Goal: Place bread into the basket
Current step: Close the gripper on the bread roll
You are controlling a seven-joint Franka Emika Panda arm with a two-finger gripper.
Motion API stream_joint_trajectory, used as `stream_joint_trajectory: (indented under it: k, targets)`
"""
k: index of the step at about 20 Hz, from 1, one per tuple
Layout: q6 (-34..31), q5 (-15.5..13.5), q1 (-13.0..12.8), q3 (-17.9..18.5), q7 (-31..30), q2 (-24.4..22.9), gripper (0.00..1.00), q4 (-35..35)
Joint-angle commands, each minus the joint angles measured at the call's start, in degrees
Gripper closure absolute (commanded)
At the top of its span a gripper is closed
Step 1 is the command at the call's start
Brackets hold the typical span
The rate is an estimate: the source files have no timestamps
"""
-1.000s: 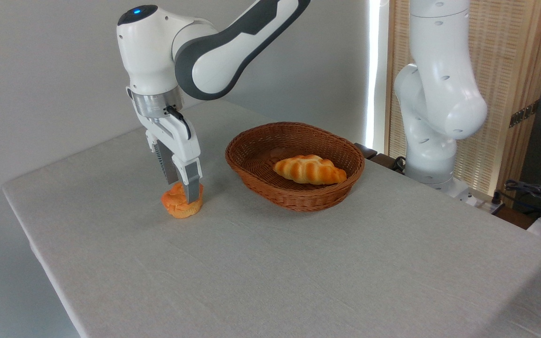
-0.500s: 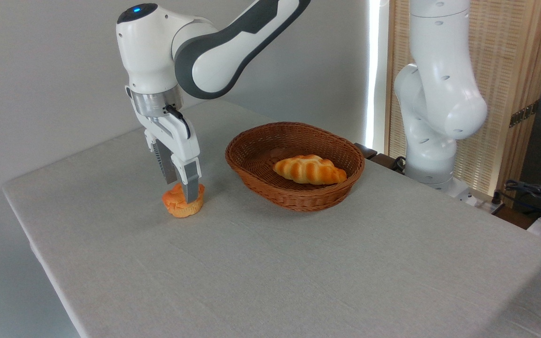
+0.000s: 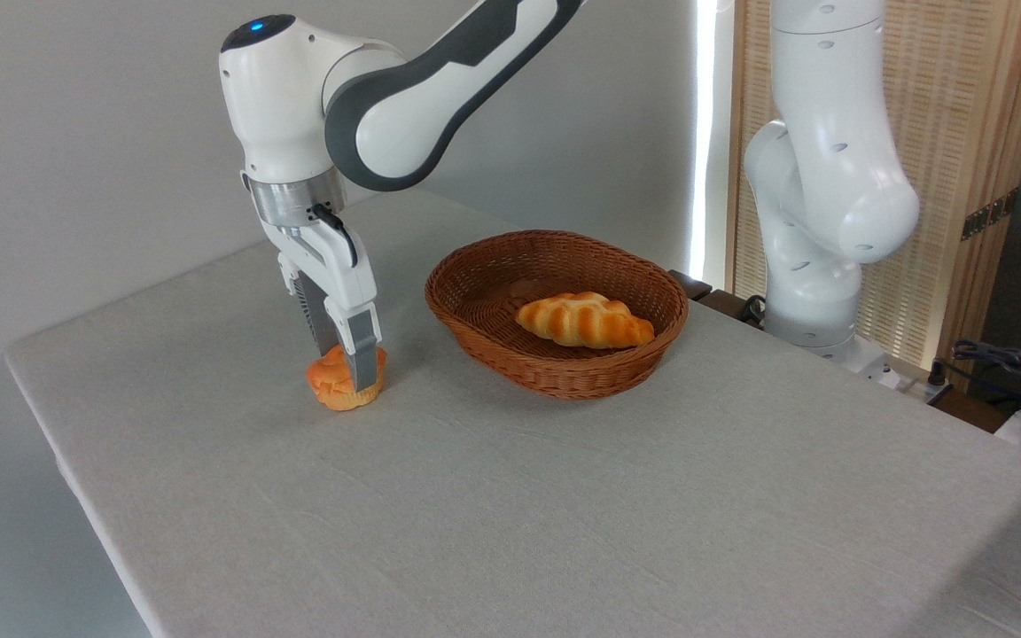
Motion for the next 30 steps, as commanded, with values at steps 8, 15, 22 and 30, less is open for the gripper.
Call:
stream_joint_trajectory:
  k: [8, 15, 22, 30]
  targets:
    - [0.81, 0.82, -1.32, 0.38, 0.17, 1.22, 0.40, -0.12]
    - [0.81, 0.82, -1.23, 0.46, 0.35, 1.05, 0.64, -0.12]
    - [0.20, 0.82, -1.06, 0.99, 0.18, -0.70, 0.64, -0.03]
    - [-8.57, 0.73, -0.62, 3.45, 0.61, -6.85, 0.63, 0.94]
